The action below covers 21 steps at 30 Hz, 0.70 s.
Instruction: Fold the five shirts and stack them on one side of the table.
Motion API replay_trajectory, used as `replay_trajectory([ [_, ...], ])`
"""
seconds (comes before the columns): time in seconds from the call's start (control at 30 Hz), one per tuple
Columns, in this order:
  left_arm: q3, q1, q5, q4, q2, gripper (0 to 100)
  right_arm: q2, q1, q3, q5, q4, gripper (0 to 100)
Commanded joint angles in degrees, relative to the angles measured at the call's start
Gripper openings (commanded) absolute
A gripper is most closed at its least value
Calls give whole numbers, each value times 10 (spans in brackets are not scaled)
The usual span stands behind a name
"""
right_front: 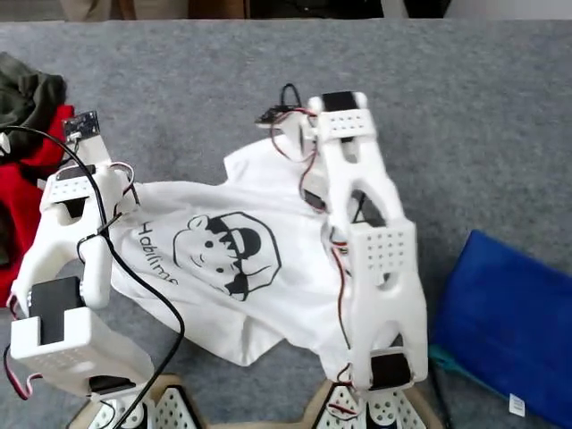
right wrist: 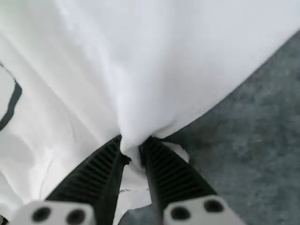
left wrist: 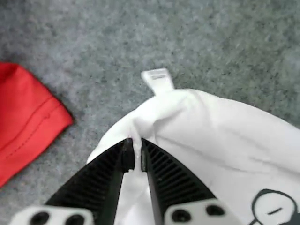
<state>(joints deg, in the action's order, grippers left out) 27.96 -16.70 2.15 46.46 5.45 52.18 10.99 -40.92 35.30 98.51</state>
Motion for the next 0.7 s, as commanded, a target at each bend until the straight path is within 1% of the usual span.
replay_trajectory([
  [0.0, 0, 4, 5, -5, -10, 19, -108, -43, 99, 4, -22, 5],
  [0.1, 0, 4, 4, -4, -10, 19, -173, -67, 201, 26, -45, 5],
  [0.2, 0, 4, 4, -3, -10, 19, -255, -83, 321, 40, -89, 5],
  [0.27, 0, 4, 4, -3, -10, 19, -319, -82, 415, 55, -124, 5],
  [0.37, 0, 4, 4, -3, -10, 19, -420, -76, 551, 55, -191, 5],
  [0.47, 1, 3, 4, -3, -10, 19, -503, -72, 650, 56, -241, 10],
  [0.57, 2, 2, 4, -3, -10, 19, -558, -83, 688, 52, -263, 82],
  [0.67, 3, 3, 4, -3, -10, 19, -586, -88, 670, 55, -255, 173],
])
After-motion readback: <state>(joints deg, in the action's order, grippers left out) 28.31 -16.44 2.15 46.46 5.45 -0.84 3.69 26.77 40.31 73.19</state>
